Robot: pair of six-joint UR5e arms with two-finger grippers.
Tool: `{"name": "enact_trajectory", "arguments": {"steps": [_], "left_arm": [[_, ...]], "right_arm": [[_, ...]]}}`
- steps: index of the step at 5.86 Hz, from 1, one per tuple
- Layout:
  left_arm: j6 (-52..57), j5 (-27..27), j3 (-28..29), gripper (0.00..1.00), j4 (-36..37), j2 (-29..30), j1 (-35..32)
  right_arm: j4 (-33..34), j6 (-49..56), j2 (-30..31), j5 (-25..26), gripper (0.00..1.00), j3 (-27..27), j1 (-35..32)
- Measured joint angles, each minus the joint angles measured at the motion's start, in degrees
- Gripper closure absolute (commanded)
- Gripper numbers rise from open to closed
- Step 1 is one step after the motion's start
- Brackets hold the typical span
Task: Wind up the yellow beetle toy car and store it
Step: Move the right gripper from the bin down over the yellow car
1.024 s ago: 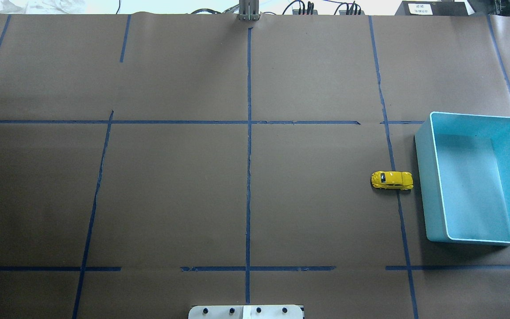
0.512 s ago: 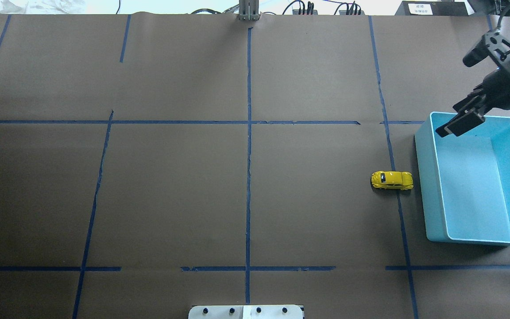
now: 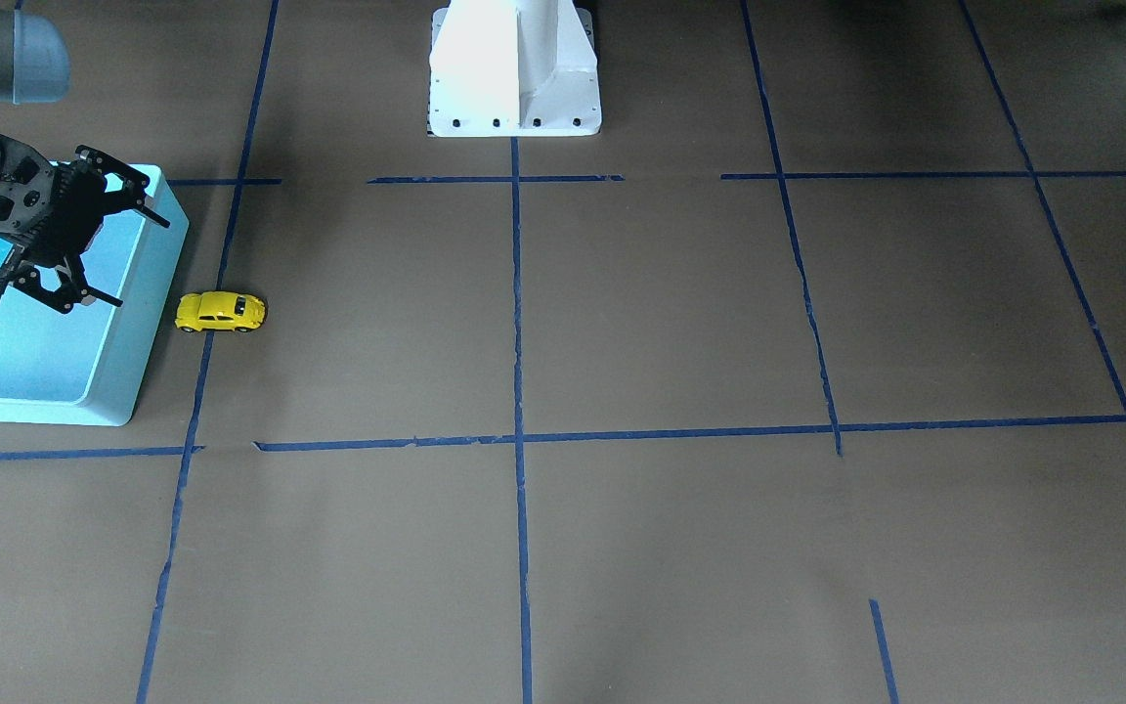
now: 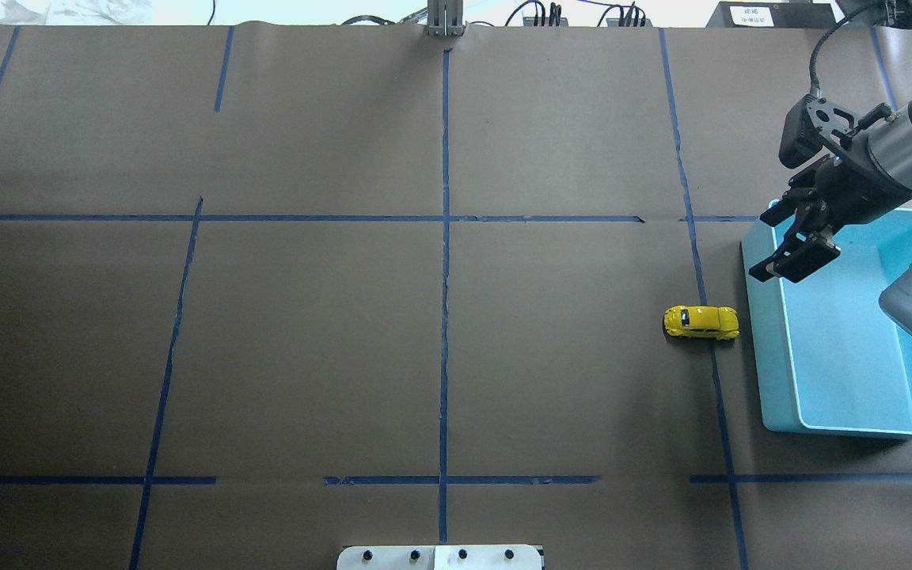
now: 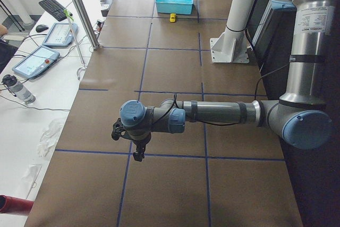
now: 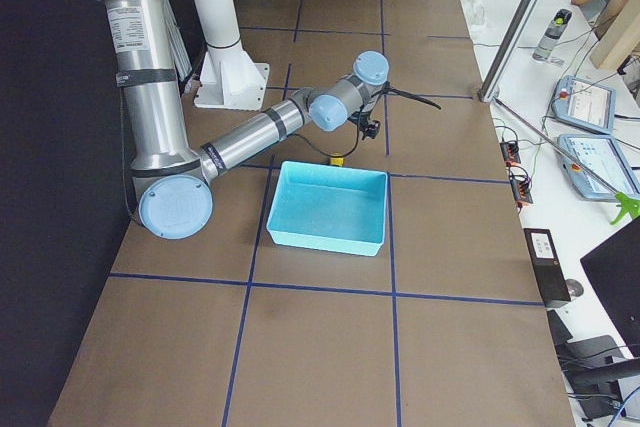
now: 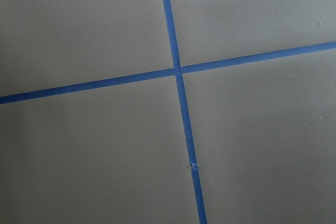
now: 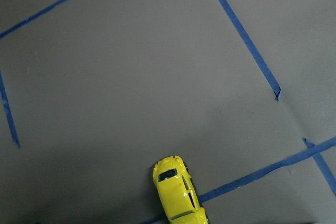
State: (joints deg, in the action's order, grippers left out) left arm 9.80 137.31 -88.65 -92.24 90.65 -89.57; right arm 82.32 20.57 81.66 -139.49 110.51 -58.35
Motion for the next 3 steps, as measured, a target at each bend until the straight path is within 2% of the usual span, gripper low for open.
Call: {"name": "enact_trajectory", "arguments": {"steps": [1, 3], "left_arm": [[0.1, -1.2, 0.1, 0.0, -0.4, -0.1, -0.1], [0.1, -3.8, 0.2, 0.0, -0.5, -0.2, -0.3]], "right_arm": [[3.4, 8.8, 0.0, 4.4, 0.0, 0.9, 1.4], [7.7, 14.9, -0.4, 14.2, 0.0, 2.8, 7.5]]}}
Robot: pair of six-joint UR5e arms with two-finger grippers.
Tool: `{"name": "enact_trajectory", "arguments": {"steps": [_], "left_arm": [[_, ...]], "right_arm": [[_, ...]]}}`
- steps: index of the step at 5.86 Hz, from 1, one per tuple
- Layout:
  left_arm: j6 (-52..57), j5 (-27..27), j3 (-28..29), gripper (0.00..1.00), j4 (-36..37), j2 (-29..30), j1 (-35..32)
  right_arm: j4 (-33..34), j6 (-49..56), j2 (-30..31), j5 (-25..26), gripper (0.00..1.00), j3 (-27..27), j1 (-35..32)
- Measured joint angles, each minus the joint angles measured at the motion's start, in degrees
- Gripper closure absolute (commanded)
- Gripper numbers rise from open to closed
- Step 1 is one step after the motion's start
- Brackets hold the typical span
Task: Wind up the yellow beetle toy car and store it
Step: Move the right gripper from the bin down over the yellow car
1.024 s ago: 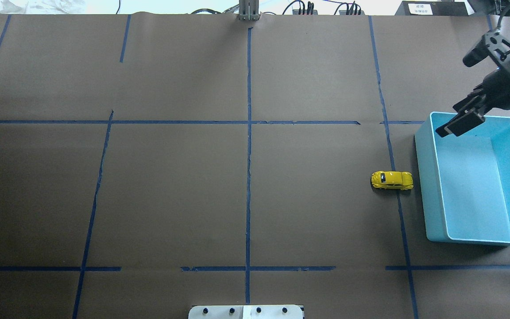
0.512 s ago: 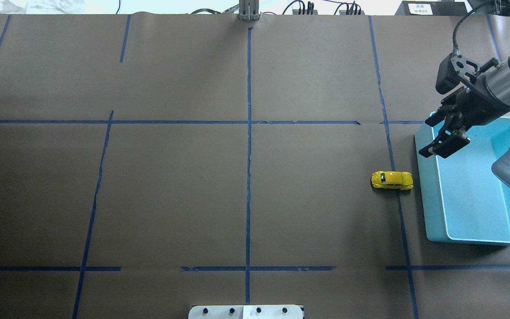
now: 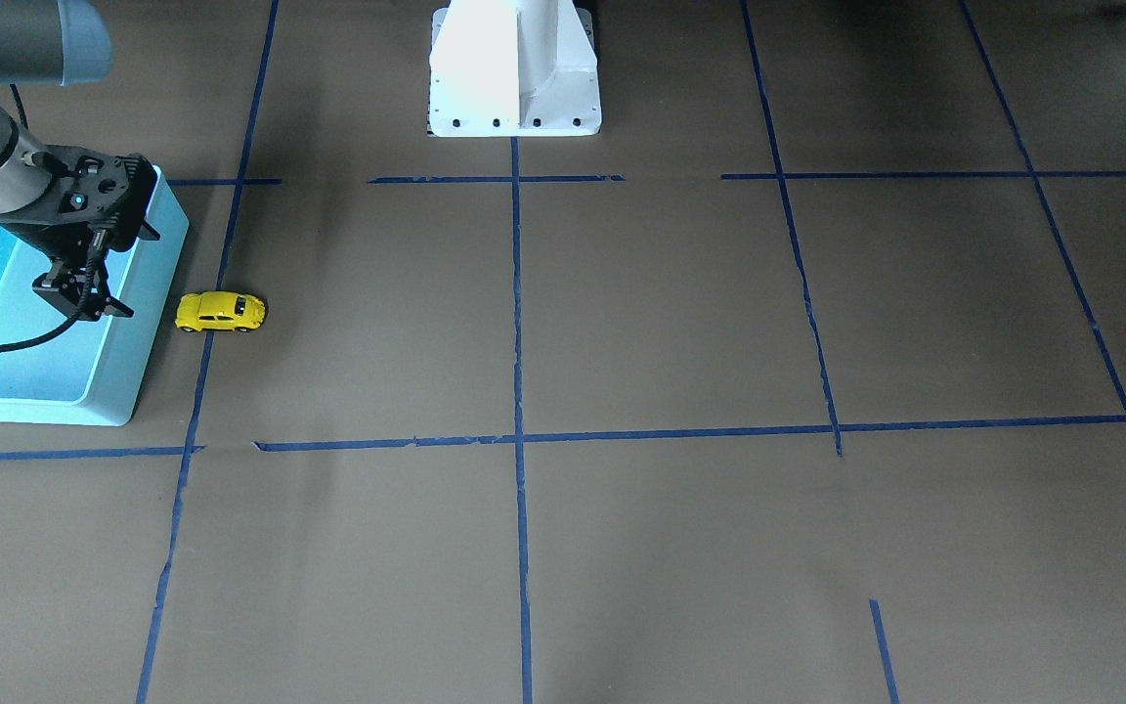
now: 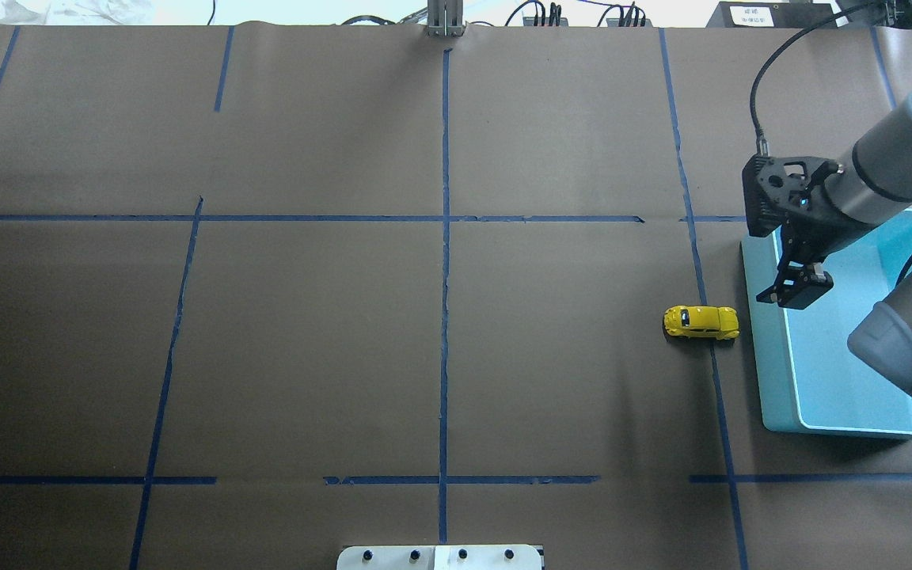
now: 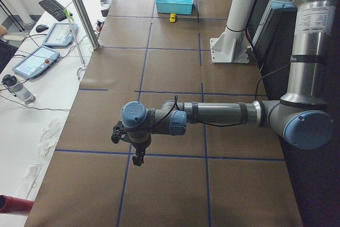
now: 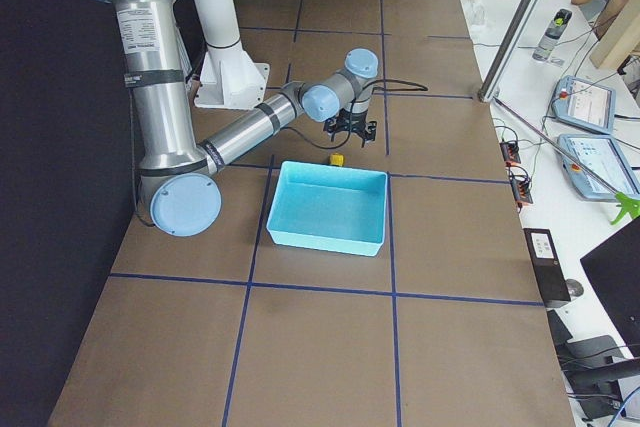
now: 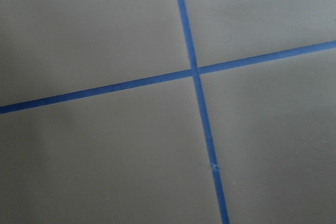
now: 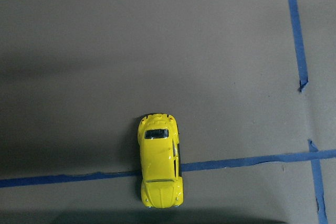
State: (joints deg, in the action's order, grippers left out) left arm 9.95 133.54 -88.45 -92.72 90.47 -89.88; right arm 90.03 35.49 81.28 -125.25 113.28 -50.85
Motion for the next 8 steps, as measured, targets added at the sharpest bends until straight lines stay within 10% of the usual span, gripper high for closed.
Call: {"name": "enact_trajectory", "arguments": {"steps": [8], "left_arm": [[0.2, -0.2, -4.4, 0.0, 1.7, -3.1, -3.8]], "right_arm": [[1.1, -1.3, -3.2, 15.6, 0.0, -7.5, 12.9]]}}
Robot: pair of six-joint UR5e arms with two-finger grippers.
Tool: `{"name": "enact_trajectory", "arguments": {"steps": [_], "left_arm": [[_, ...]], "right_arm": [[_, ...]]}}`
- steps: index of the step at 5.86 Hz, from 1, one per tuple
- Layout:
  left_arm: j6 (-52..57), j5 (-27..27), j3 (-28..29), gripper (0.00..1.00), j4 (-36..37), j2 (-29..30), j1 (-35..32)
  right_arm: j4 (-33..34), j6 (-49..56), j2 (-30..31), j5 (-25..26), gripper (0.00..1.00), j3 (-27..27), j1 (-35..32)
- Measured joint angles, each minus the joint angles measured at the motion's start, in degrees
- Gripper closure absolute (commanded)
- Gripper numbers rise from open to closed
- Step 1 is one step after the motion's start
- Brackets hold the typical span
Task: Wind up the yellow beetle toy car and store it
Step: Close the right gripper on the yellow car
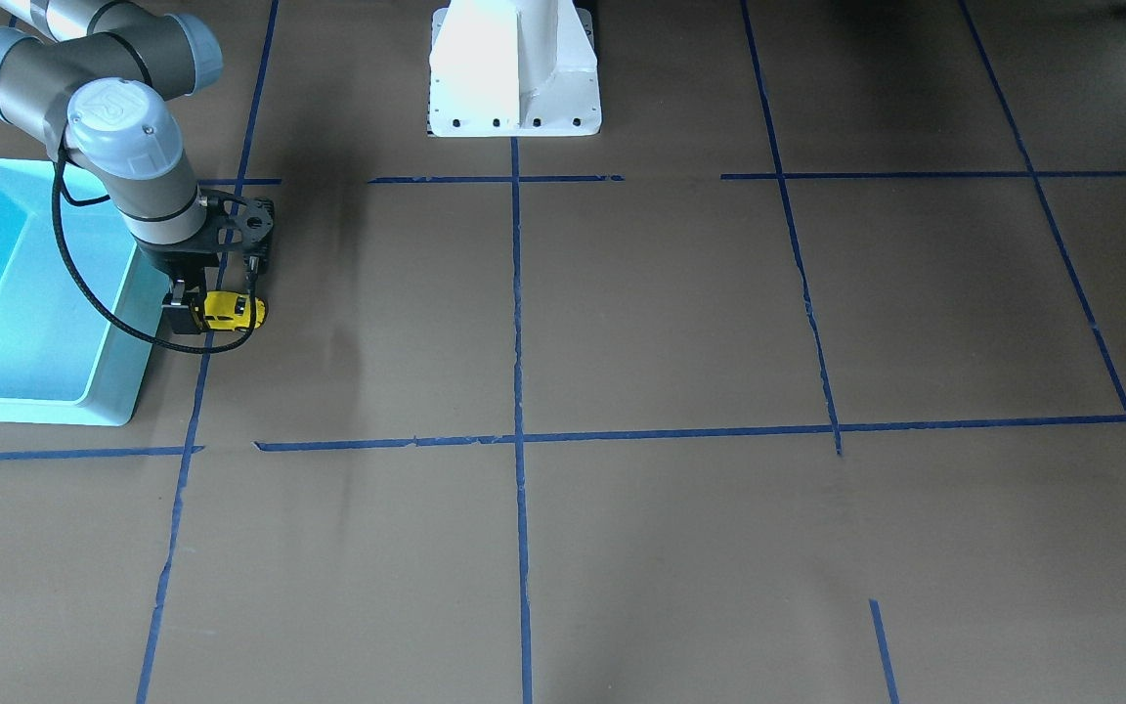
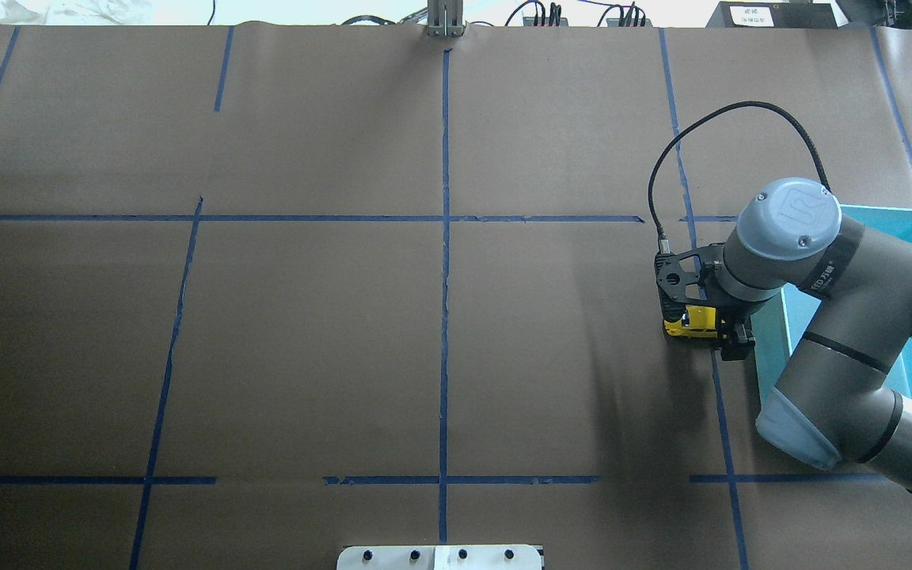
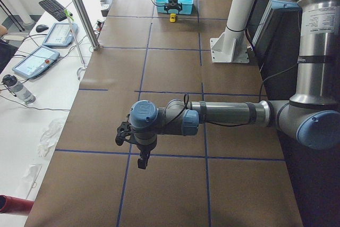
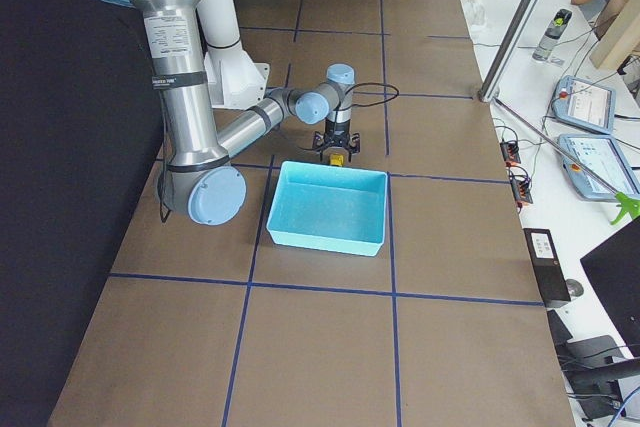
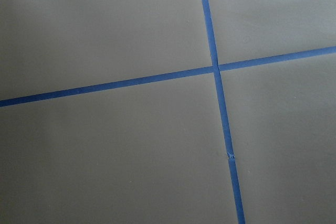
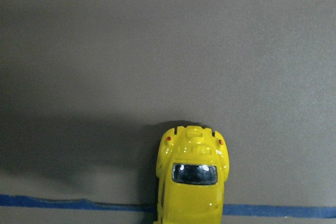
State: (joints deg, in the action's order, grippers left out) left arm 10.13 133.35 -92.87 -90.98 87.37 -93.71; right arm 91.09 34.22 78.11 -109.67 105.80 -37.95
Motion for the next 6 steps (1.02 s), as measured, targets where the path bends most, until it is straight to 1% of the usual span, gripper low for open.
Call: {"name": "enact_trajectory", "arguments": {"steps": [2, 4, 5, 6], "left_arm": [[0.1, 0.0, -0.3, 0.0, 5.9, 0.8, 0.2], [5.0, 0.1, -0.2, 0.0, 7.4, 0.9, 0.3], [6.8, 0.1, 0.1, 0.0, 7.3, 0.9, 0.3], [7.5, 0.1, 0.3, 0.0, 7.1, 0.9, 0.2]], "right_arm": [[-0.2, -0.4, -1.2, 0.8, 0.02, -2.6, 1.0], [-0.2, -0.8, -2.1, 1.0, 0.58, -4.0, 1.3], [-0.1, -0.7, -2.3, 0.7, 0.66, -4.1, 0.8], [-0.1, -0.5, -2.3, 0.4, 0.7, -4.0, 0.2]]}}
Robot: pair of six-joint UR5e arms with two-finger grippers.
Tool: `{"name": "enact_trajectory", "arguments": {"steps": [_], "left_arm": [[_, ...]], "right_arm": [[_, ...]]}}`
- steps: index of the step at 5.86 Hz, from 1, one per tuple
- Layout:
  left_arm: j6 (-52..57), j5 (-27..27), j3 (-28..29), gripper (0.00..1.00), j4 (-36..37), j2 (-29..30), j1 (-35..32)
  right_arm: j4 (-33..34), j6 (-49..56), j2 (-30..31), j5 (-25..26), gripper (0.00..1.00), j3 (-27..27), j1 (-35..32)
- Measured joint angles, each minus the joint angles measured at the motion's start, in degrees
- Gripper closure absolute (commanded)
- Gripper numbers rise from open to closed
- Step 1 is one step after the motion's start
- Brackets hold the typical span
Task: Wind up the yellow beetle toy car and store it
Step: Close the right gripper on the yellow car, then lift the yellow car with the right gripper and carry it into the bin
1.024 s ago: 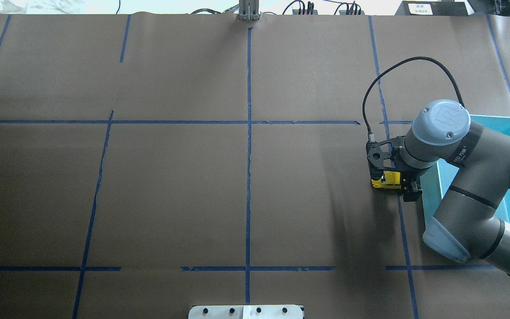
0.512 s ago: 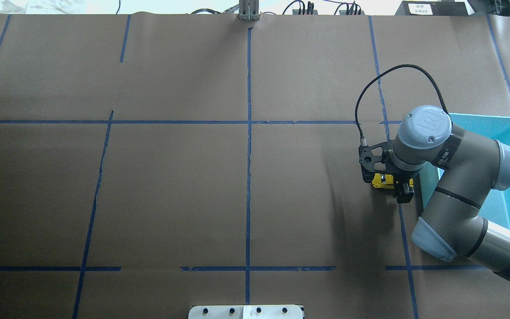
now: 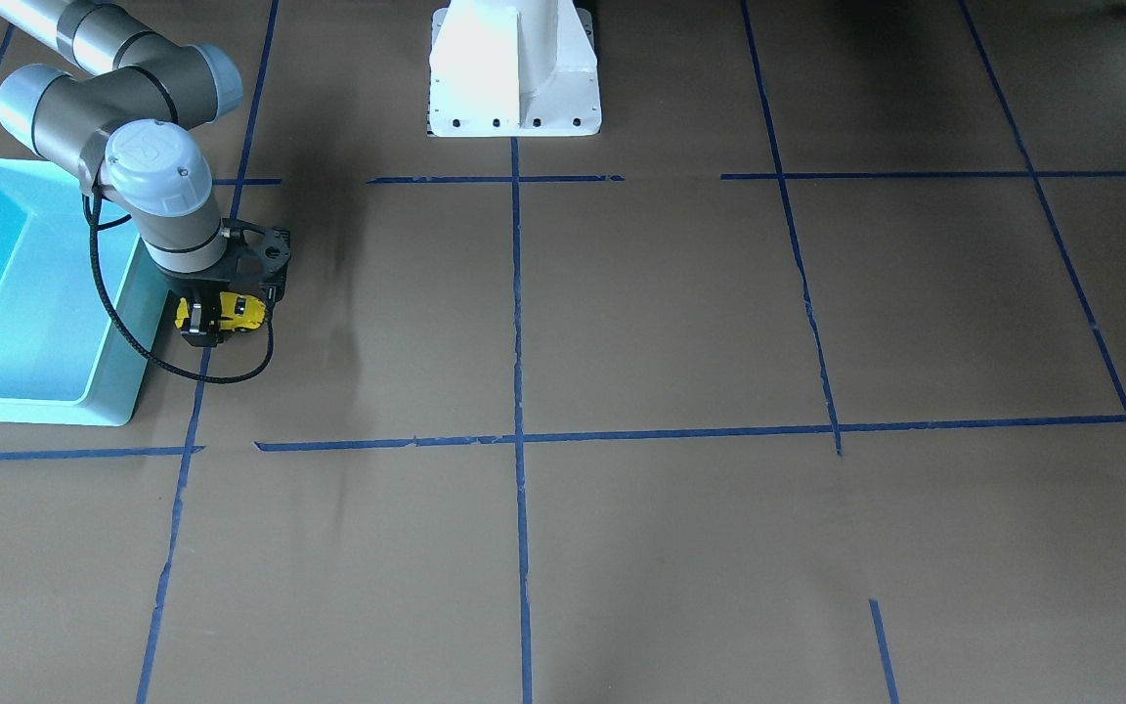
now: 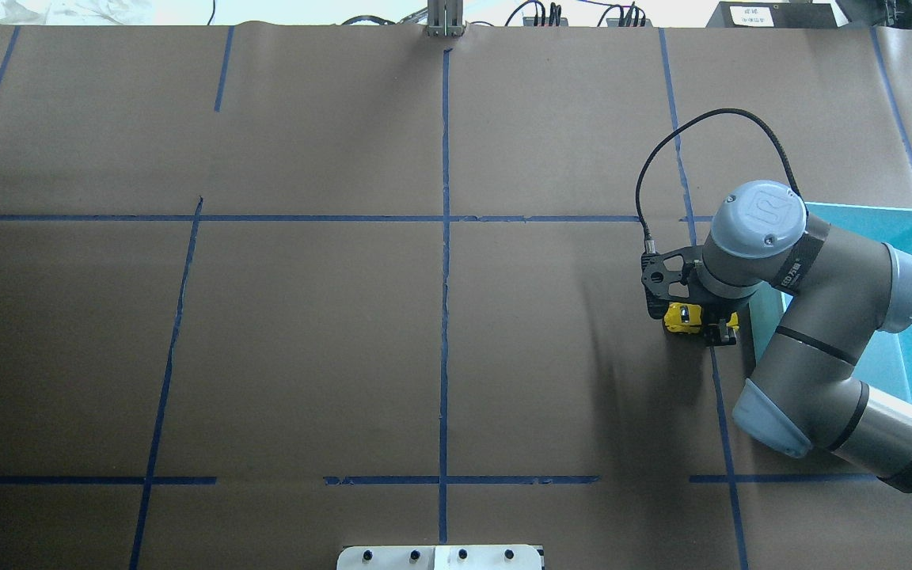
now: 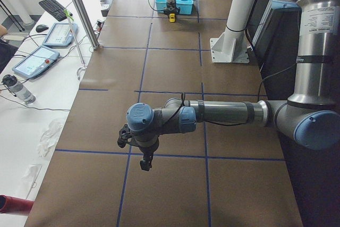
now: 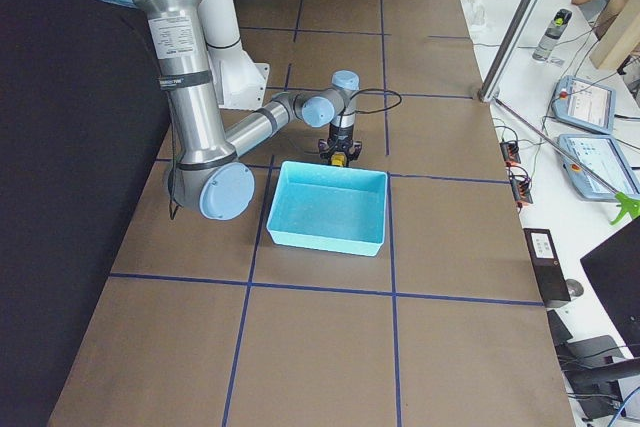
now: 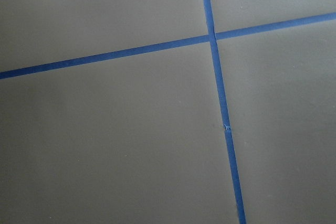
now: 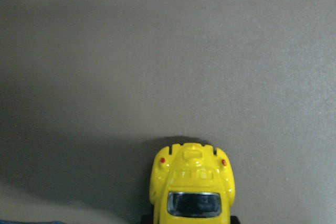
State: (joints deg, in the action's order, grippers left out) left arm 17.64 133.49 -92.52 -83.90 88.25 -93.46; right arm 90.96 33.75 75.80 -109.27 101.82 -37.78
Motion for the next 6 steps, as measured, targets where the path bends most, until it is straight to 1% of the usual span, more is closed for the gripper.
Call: {"name": "enact_trajectory", "arguments": {"steps": [2, 3, 4, 5, 6], "left_arm": [[-0.1, 0.0, 0.1, 0.0, -0.1, 0.0, 0.0], [-0.2, 0.0, 0.0, 0.0, -0.1, 0.0, 0.0], [-0.3, 0.0, -0.1, 0.0, -0.1, 0.0, 0.0], [-0.2, -0.1, -0.1, 0.0, -0.1, 0.0, 0.0], [-0.2, -0.1, -0.3, 0.0, -0.1, -0.3, -0.2]], "right_arm": [[0.9, 0.2, -1.8, -1.0, 0.71, 0.7, -2.3], [4.5, 0.3, -5.1, -2.7, 0.71, 1.7, -5.6], [11.0, 1.0, -8.8, -4.8, 0.71, 4.2, -9.4], [17.7, 4.4, -10.8, -6.2, 0.71, 7.4, -12.7], [22.1, 9.9, -11.0, -6.7, 0.72, 9.8, -15.8]]}}
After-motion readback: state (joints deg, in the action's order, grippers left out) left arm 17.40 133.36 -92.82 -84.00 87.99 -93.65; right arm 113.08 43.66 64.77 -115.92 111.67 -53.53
